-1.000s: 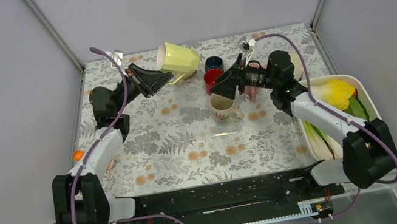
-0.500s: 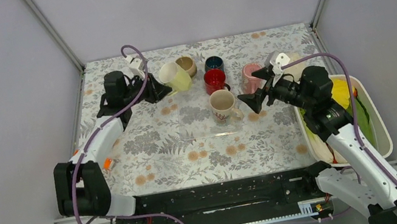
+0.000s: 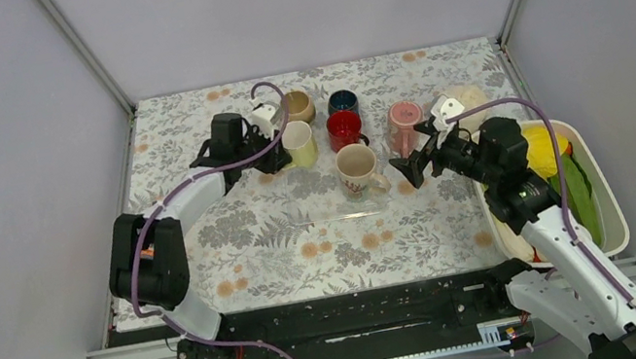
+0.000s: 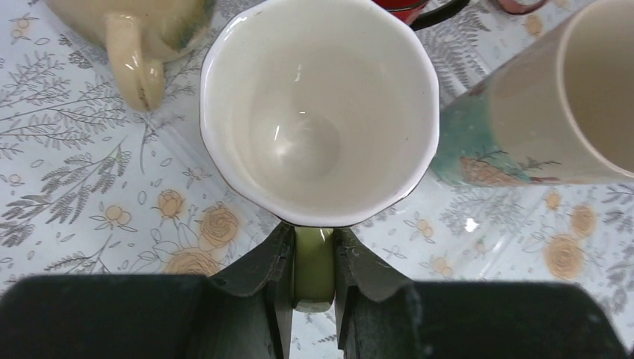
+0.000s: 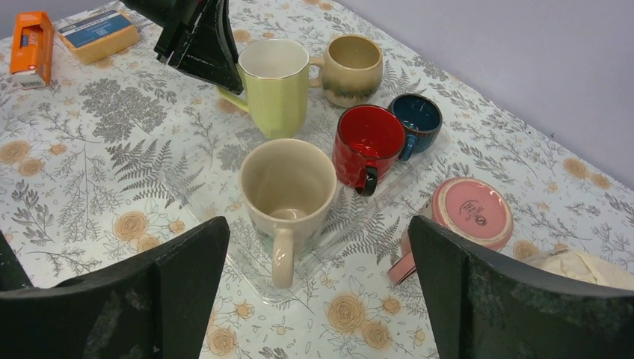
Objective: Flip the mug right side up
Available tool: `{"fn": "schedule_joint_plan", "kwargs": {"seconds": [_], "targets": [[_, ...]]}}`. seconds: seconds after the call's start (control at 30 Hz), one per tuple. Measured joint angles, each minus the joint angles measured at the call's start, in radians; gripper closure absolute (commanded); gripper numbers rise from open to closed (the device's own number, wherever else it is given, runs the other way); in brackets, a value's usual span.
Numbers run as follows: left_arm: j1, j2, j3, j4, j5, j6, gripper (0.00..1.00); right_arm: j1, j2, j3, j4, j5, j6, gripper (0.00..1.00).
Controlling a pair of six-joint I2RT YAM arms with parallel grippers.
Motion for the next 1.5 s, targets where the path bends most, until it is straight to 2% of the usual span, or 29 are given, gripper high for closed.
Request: {"fn": "schedule_joint_plan", "kwargs": {"seconds": [0.3,0.7,0.8,0.97,1.13,1.17,1.27,1.37,1.5], "targets": [[-0.013,0.102,0.039,0.019,-0.114,0.045,1.0,-0.041,-0.031,-0.039,0.023,-0.027,0.002,0.01],[-0.044,0.188,0.118,0.031,-0.14,0.056,0.99,-0.073,-0.034,-0.066,0.076,-0.058,0.023,0.01],[-0.047,0.197,0.131,0.036,-0.144,0.056,0.9,-0.075,-0.034,-0.07,0.086,-0.065,0.027,0.0],[-0.047,0.203,0.135,0.042,-0.148,0.055,0.66,-0.08,-0.034,-0.074,0.096,-0.08,0.035,0.01],[-0.048,0.203,0.137,0.058,-0.153,0.058,0.48,-0.082,-0.034,-0.075,0.098,-0.08,0.04,0.01],[-0.048,0.203,0.137,0.06,-0.154,0.06,0.42,-0.082,-0.034,-0.075,0.098,-0.08,0.04,0.01],[-0.048,0.198,0.137,0.06,-0.157,0.061,0.34,-0.084,-0.032,-0.075,0.097,-0.072,0.04,0.01],[-0.048,0.171,0.132,0.056,-0.158,0.066,0.21,-0.084,-0.012,-0.069,0.09,-0.032,0.039,0.01],[-0.048,0.095,0.121,0.038,-0.156,0.074,0.03,-0.084,0.081,-0.01,0.039,0.103,0.038,0.03]]}}
